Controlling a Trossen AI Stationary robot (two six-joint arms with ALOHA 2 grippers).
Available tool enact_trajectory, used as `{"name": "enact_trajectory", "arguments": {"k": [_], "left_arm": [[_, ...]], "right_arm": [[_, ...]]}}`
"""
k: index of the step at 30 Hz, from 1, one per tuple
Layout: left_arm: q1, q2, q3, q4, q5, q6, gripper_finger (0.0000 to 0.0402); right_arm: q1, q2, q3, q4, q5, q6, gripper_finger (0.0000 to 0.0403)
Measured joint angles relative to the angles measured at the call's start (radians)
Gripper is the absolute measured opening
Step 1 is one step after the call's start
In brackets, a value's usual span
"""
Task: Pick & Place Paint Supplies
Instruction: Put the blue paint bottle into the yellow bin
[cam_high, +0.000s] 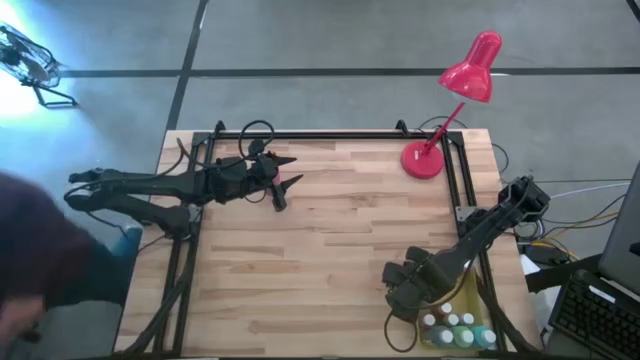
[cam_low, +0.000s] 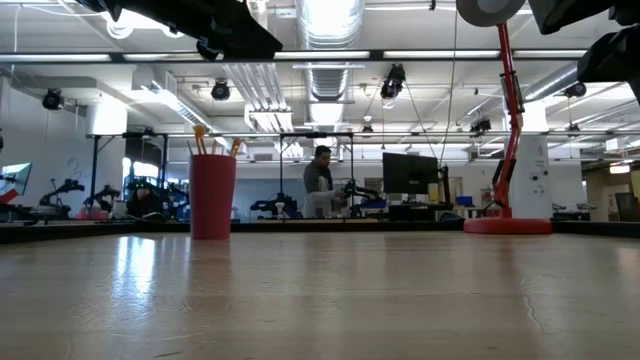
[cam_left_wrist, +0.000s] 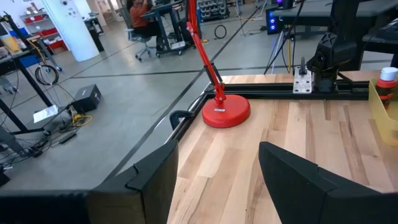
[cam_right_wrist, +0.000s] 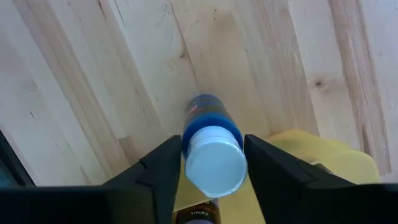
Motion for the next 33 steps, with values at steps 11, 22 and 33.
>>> {"name": "enact_trajectory", "arguments": {"k": [11,22,33], "left_arm": [[0.000,0.000,0.000,0.000,0.000,0.000,0.0229],[0.000,0.000,0.000,-0.001,0.000,0.000,0.0229],[0.000,0.000,0.000,-0.001,0.000,0.000,0.0229]], "right_arm": [[-0.005,-0.001,0.026,-0.001,-0.022,-0.024,0.0111],[-0.005,-0.005,0.101,-0.011,-0.015,-0.060,0.0111],[-0.011,-0.013,0.112,-0.134,0.004,-0.092,0.0111]]}}
